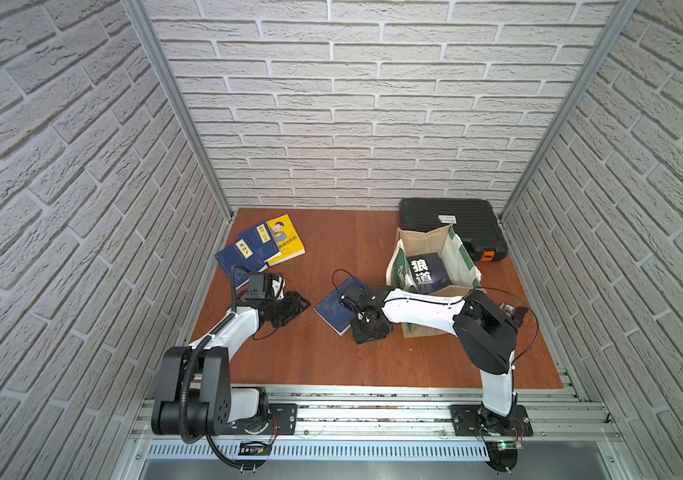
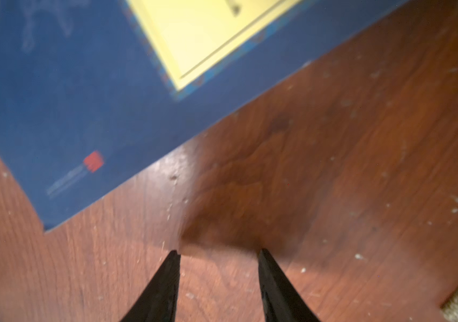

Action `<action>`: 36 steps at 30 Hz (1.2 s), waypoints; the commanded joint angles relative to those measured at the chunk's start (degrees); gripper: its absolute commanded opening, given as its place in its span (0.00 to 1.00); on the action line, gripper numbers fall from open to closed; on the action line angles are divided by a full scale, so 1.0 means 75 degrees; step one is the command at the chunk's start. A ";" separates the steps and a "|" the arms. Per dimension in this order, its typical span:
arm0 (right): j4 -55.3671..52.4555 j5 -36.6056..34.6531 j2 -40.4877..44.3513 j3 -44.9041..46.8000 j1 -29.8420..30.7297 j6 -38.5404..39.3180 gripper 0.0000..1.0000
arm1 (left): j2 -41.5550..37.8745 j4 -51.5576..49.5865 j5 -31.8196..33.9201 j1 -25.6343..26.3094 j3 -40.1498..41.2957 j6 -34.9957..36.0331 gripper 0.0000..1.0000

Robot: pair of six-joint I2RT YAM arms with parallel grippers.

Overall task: Put the books into the canvas bag
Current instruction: Adjust the book at the center of the board.

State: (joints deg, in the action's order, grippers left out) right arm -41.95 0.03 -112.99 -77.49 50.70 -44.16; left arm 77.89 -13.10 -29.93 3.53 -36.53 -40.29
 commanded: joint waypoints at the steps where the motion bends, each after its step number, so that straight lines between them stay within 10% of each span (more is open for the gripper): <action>1: 0.0509 0.0132 0.0327 0.0125 -0.0158 -0.0205 0.47 | 0.0521 0.0614 -0.0021 0.0215 -0.0441 0.0156 0.56; 14: 0.1070 0.0667 0.0475 0.0336 -0.0913 -0.0033 0.41 | 0.3122 0.0556 -0.0206 0.1370 -0.2023 0.0155 0.55; 25: 0.0806 0.0982 0.0391 0.0254 -0.1578 0.0609 0.43 | 0.1888 0.1144 0.0392 0.3025 -0.0489 -0.0906 0.55; 36: 0.0117 0.0220 0.0803 0.0418 -0.1604 0.1045 0.41 | 0.1173 0.2952 -0.0029 0.2837 0.0622 -0.2300 0.53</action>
State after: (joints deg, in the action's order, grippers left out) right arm -40.86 3.27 -110.83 -74.96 37.52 -37.89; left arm 87.31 6.13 -26.46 25.58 -33.74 -54.52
